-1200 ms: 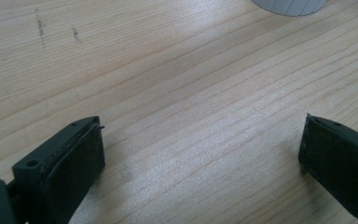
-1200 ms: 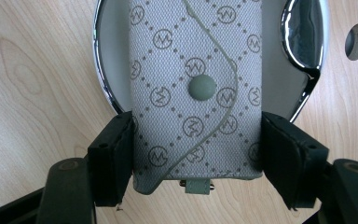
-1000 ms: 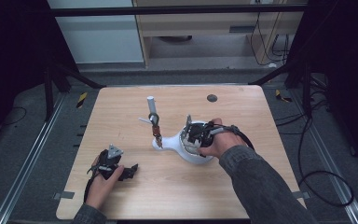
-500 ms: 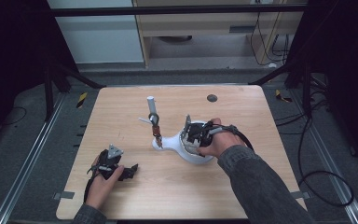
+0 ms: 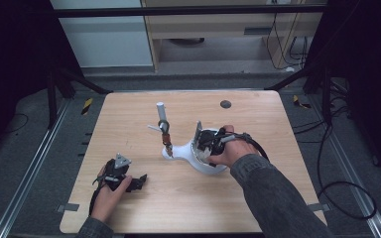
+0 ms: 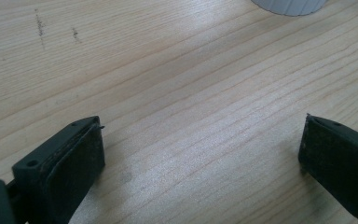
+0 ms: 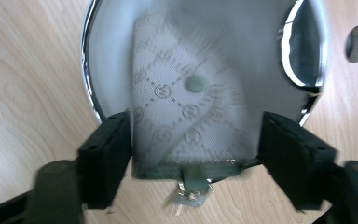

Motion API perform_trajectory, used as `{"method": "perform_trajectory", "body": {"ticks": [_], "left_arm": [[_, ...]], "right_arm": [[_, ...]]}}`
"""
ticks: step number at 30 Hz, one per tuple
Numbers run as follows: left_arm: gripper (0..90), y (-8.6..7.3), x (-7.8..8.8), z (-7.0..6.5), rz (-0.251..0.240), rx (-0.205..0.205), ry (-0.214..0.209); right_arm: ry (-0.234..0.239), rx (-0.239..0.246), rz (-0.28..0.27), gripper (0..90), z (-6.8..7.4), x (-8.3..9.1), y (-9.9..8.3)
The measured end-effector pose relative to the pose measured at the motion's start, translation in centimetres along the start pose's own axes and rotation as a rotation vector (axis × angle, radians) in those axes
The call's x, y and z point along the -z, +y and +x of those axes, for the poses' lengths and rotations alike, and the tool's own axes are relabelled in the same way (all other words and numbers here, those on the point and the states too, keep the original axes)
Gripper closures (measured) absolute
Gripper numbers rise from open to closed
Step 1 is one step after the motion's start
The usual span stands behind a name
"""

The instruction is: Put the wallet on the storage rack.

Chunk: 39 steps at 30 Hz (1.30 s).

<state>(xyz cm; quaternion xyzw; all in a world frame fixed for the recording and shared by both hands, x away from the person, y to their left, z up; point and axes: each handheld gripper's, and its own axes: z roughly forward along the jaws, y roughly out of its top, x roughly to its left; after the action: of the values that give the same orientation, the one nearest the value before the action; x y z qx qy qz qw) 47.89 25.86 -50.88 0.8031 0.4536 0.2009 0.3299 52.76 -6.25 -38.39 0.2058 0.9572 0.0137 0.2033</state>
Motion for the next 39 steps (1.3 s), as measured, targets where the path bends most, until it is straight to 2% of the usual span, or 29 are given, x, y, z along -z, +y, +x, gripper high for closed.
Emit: {"method": "perform_trajectory", "body": {"ticks": [5, 26, 39], "left_arm": [[0.0, 0.0, 0.0, 0.0, -0.003, 0.002, 0.000], [0.0, 0.0, 0.0, 0.0, -0.002, 0.002, 0.000], [0.0, 0.0, 0.0, 0.0, -0.002, 0.003, 0.000]], "right_arm": [[0.012, -0.019, -0.038, 21.9, 0.0, 0.9, -0.3], [0.026, -0.044, -0.065, 21.7, 0.0, 1.0, -0.6], [0.029, -0.088, -0.103, 14.0, 0.0, 1.4, -1.3]]}}
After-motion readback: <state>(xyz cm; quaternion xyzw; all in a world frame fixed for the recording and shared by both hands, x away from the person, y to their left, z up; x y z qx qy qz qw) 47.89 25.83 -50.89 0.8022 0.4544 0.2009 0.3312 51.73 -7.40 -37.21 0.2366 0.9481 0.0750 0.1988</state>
